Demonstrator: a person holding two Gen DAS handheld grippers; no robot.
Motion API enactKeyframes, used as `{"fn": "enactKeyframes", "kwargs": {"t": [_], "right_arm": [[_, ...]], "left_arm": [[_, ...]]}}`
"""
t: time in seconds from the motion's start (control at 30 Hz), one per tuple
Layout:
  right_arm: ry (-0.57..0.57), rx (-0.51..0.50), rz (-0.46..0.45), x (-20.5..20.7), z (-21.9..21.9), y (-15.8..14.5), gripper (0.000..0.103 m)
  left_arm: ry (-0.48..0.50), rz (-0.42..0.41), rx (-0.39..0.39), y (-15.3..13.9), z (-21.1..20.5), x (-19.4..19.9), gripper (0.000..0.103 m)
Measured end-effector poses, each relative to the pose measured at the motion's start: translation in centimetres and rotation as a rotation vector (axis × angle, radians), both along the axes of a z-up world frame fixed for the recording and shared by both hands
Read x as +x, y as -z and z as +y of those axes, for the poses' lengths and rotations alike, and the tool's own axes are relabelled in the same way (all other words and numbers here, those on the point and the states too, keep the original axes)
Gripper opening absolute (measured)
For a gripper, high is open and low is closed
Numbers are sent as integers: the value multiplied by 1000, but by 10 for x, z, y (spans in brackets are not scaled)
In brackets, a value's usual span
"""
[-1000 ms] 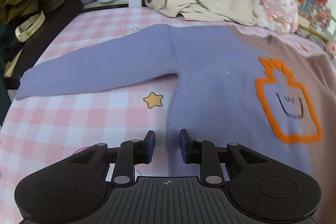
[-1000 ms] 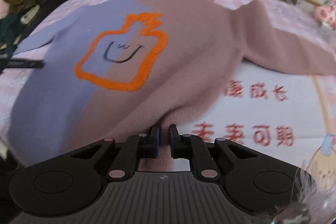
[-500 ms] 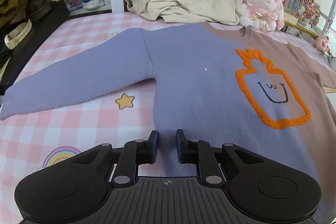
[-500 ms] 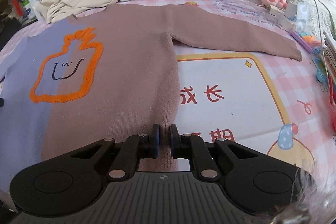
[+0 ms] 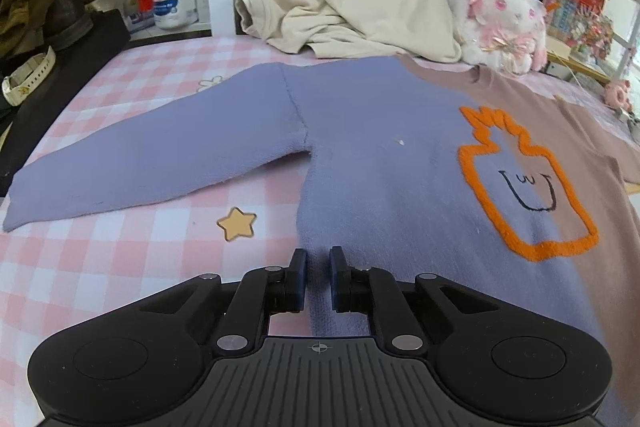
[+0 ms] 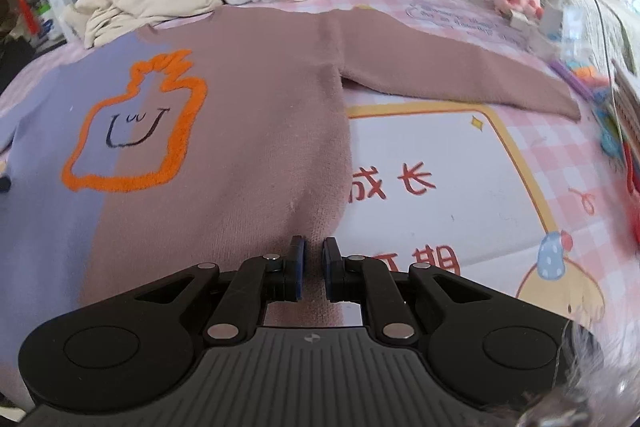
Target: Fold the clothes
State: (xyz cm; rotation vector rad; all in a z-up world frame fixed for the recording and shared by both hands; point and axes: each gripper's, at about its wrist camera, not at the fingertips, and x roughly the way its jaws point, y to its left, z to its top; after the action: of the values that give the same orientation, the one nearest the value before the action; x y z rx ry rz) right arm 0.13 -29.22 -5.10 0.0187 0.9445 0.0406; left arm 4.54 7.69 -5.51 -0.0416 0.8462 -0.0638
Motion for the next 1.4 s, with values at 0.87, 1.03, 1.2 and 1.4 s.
{"fn": "enactKeyframes", "kwargs": {"t": [0.87, 1.03, 1.2, 1.4], "right_arm": [[19, 42, 8, -24, -14, -2, 13], [30, 41, 9, -24, -13, -3, 13], [42, 41, 10, -25, -12, -5, 16], [70, 46, -31, -30, -10, -15, 40]], "left_arm": [[-24, 93, -101, -3, 2, -60, 11], [-2, 87, -75, -2, 0, -62, 11], [18, 72, -40, -2, -3, -64, 13], [15, 23, -47, -14, -6, -71, 34]]}}
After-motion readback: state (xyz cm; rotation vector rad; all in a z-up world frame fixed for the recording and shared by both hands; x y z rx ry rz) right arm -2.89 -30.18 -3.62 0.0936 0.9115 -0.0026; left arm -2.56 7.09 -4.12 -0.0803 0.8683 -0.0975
